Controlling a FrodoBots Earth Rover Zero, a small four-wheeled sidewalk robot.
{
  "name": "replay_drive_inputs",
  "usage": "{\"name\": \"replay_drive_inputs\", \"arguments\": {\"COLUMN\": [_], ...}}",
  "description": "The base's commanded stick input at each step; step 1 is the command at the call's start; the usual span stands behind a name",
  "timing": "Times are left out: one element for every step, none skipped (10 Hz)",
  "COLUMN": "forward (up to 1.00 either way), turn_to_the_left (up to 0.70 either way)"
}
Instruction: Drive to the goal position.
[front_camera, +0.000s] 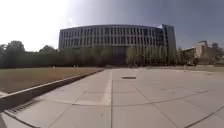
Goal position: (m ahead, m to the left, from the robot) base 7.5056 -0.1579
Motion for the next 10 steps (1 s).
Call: {"name": "replay_drive_inputs", "arguments": {"forward": [0.05, 0.05, 0.05, 0.05, 0.05, 0.05, 0.05, 0.05, 0.05, 0.05], "turn_to_the_left": [0.0, 0.0, 0.0, 0.0, 0.0, 0.0, 0.0, 0.0, 0.0, 0.0]}}
